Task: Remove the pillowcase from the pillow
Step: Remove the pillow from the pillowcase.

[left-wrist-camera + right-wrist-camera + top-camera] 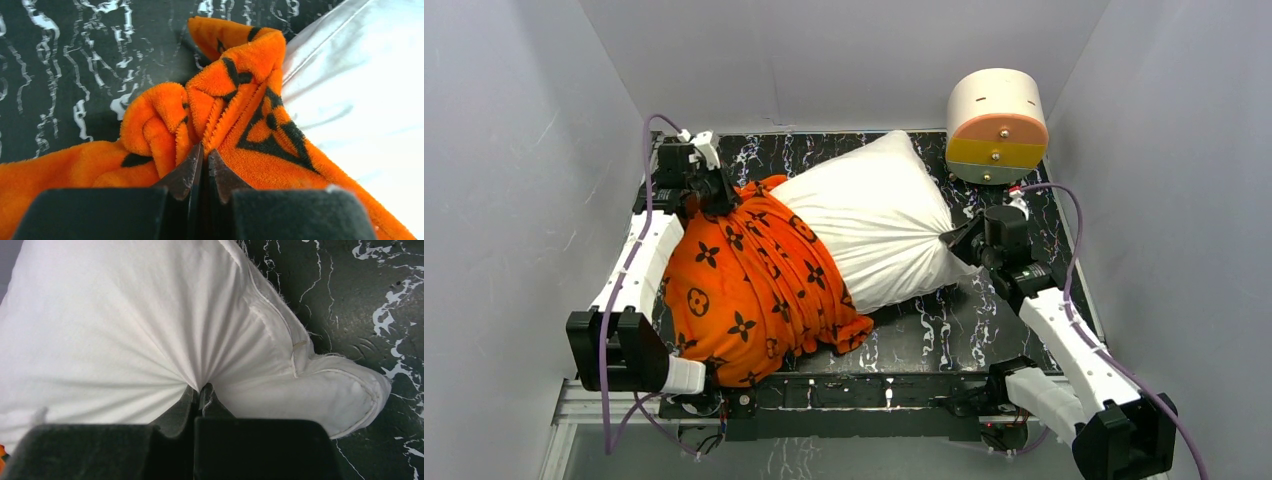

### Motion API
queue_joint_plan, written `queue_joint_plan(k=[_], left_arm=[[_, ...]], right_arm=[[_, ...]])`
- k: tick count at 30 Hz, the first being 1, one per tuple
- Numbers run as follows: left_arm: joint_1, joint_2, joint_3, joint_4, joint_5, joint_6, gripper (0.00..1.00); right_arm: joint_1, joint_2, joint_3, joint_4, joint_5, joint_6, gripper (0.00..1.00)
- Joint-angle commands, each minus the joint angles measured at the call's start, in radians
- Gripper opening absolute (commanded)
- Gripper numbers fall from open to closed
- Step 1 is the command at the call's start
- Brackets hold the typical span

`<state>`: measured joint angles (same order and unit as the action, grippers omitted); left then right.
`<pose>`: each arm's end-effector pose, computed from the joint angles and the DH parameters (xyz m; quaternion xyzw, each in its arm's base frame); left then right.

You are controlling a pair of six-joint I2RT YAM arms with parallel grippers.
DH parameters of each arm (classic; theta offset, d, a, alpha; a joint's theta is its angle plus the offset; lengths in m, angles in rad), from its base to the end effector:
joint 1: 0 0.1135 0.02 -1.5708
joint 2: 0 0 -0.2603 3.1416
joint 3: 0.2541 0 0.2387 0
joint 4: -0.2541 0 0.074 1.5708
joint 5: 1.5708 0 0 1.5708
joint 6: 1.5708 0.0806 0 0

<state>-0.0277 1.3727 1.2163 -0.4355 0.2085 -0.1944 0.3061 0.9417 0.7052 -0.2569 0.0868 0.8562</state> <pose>0.3326 -0.0259 0.3067 -0.0243 0.8788 -0.1431 0.4545 0.2323 0.0661 0.2551 0.2543 0.8193 0.2502 0.4488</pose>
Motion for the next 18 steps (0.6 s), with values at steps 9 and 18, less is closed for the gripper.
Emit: queue_joint_plan(k=[9, 18], left_arm=[[-0.111, 0.299, 0.418, -0.089, 0.308, 0.065, 0.67], [-0.167, 0.137, 0.39, -0.101, 0.134, 0.095, 0.86]], right_arm=[[-0.075, -0.231, 0.05, -0.185, 0.289, -0.065, 0.0], [-0.075, -0.246, 0.127, -0.17, 0.034, -0.182, 0.55]])
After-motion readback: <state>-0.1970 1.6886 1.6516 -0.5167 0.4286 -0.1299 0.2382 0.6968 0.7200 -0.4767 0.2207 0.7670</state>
